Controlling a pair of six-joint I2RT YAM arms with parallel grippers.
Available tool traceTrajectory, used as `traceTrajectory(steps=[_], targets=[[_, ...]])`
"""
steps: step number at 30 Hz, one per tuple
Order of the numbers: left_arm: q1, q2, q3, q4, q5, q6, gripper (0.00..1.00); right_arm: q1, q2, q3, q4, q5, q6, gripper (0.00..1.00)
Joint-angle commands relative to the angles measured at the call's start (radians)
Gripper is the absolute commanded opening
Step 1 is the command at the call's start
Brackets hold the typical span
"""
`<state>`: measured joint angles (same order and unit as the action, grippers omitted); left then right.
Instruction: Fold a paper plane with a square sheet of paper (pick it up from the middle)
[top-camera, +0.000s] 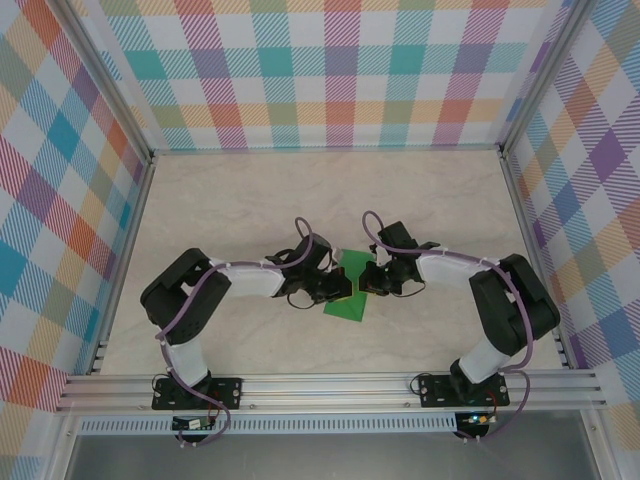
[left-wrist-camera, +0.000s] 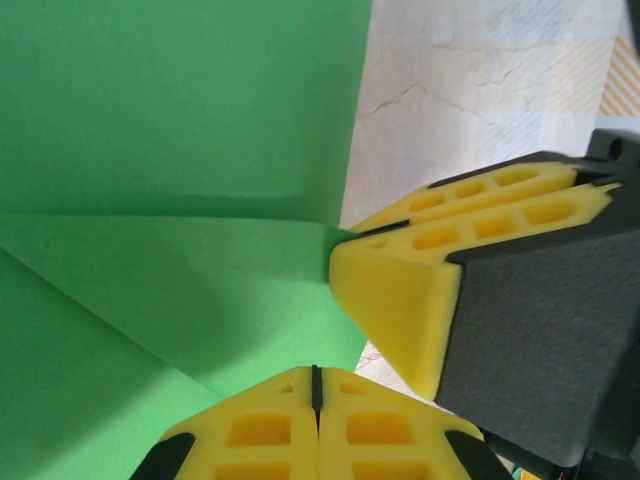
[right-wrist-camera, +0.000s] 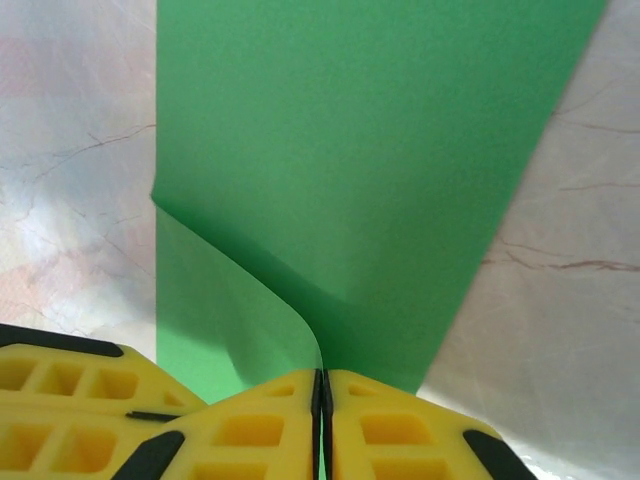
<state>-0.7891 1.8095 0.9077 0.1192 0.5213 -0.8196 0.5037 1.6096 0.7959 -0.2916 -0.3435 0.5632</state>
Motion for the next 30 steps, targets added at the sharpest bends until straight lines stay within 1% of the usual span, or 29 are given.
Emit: traceTrajectory(steps=[1, 16, 30], targets=[[-0.011, 0.037, 0.016, 0.022, 0.013, -0.005, 0.02, -0.004, 0.019, 0.028, -0.005, 0.016, -0.029, 0.1], [-0.011, 0.049, 0.028, 0.006, -0.054, 0.019, 0.02, -0.004, 0.032, 0.037, -0.014, 0.041, -0.06, 0.09], [-0.011, 0.093, 0.028, -0.021, -0.062, 0.017, 0.01, -0.004, 0.045, 0.048, -0.026, 0.037, -0.072, 0.09]])
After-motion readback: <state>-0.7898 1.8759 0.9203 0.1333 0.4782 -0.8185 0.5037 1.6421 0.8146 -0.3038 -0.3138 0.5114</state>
